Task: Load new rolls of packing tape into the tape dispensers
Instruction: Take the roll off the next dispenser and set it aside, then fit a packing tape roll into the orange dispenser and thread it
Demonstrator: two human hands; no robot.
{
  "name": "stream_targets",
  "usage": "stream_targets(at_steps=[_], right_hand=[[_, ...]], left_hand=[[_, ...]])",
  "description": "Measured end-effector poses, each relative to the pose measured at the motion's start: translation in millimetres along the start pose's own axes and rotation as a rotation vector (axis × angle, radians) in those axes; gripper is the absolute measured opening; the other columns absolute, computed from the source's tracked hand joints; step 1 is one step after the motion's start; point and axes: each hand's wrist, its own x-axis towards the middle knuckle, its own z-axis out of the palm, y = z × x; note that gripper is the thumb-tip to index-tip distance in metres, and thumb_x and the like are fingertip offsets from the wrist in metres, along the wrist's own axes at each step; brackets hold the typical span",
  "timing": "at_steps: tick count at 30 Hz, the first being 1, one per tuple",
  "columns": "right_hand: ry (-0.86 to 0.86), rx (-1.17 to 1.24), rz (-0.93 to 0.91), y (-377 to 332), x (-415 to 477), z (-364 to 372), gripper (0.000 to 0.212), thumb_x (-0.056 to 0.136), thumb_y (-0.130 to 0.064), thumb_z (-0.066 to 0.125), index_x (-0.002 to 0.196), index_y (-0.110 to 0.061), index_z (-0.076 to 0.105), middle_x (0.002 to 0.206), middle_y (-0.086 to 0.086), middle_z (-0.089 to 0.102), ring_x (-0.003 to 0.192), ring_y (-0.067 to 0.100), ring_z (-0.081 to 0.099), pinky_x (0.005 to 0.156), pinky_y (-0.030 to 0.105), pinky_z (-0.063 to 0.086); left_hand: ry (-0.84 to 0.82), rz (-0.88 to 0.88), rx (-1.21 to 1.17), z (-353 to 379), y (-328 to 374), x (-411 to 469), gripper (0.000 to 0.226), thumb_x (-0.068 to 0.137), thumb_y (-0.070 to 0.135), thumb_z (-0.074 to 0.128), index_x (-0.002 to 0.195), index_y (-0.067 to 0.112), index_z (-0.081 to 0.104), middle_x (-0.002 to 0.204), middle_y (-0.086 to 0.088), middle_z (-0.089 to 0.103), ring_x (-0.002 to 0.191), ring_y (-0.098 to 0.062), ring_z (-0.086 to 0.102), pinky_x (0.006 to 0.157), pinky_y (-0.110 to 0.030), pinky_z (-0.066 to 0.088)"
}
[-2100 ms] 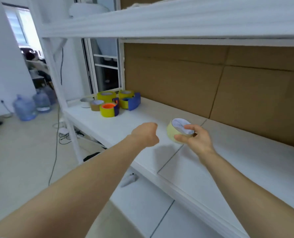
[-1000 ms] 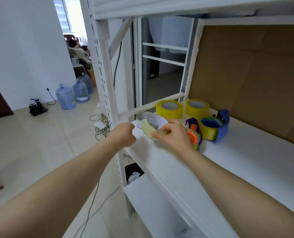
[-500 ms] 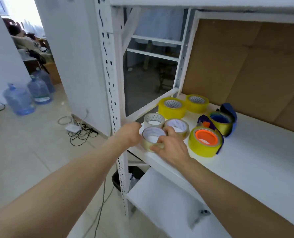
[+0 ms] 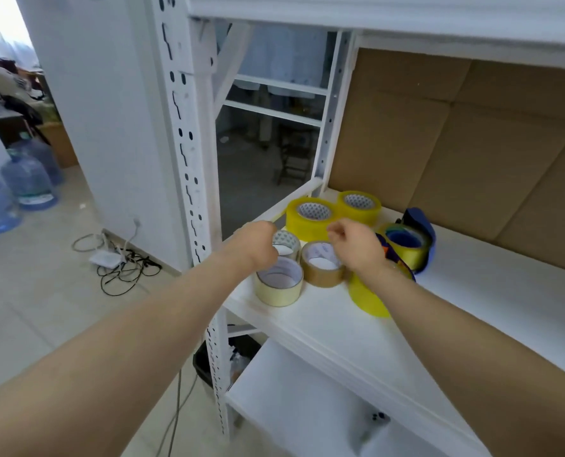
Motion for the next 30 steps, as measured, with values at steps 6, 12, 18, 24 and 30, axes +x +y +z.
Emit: stream_targets(at_steps=[6, 12, 18, 24, 30], right_hand=[[-0.087, -0.050, -0.023, 27.7, 53.8, -8.1, 0.029, 0.098, -0.015, 0.040, 0.121, -0.013, 0.058, 0.128, 0.010, 0.058, 0.116, 0.030, 0.053, 0.090, 0.034, 0.043], [-0.304, -0.141, -0.100, 41.9, 100.0, 7.8, 0.052, 0.091, -0.005, 0.051, 0.141, -0.013, 0.039, 0.146, 0.008, 0.041, 0.133, 0.026, 0.040, 0.106, 0.034, 0.036], [-0.397, -0.341, -0.287, 39.2, 123.6, 24.2, 0.065, 0.079, -0.027, 0.071, 0.138, -0.019, 0.044, 0.143, 0.008, 0.046, 0.129, 0.027, 0.044, 0.105, 0.036, 0.038], [-0.433, -0.201, -0.308, 39.6, 131.8, 25.9, 0.032, 0.081, -0.027, 0.070, 0.110, -0.018, 0.059, 0.114, 0.007, 0.059, 0.108, 0.024, 0.053, 0.084, 0.032, 0.044], [-0.224, 0.225, -0.189, 28.3, 115.5, -10.9, 0.028, 0.084, -0.024, 0.069, 0.089, 0.002, 0.059, 0.082, 0.013, 0.054, 0.079, 0.024, 0.052, 0.069, 0.034, 0.038]], left_hand=[[-0.001, -0.050, 0.042, -0.4, 9.5, 25.1, 0.020, 0.082, 0.013, 0.053, 0.101, 0.010, 0.058, 0.105, -0.015, 0.063, 0.096, -0.034, 0.059, 0.071, -0.034, 0.045], [-0.023, -0.101, 0.061, 3.3, 16.8, 55.8, 0.028, 0.083, 0.011, 0.051, 0.110, 0.009, 0.060, 0.108, -0.012, 0.063, 0.101, -0.033, 0.060, 0.077, -0.033, 0.047], [-0.017, -0.118, 0.058, 5.6, 16.9, 72.2, 0.028, 0.082, 0.011, 0.052, 0.108, 0.007, 0.062, 0.110, -0.014, 0.063, 0.103, -0.035, 0.059, 0.083, -0.038, 0.050], [-0.025, -0.121, 0.038, 8.9, 13.4, 82.8, 0.024, 0.081, 0.010, 0.051, 0.103, 0.008, 0.061, 0.106, -0.013, 0.063, 0.099, -0.034, 0.059, 0.077, -0.033, 0.048], [0.012, -0.060, 0.002, 0.6, 27.0, 83.5, 0.011, 0.081, 0.011, 0.053, 0.091, 0.012, 0.055, 0.089, -0.007, 0.056, 0.085, -0.030, 0.057, 0.065, -0.031, 0.039]])
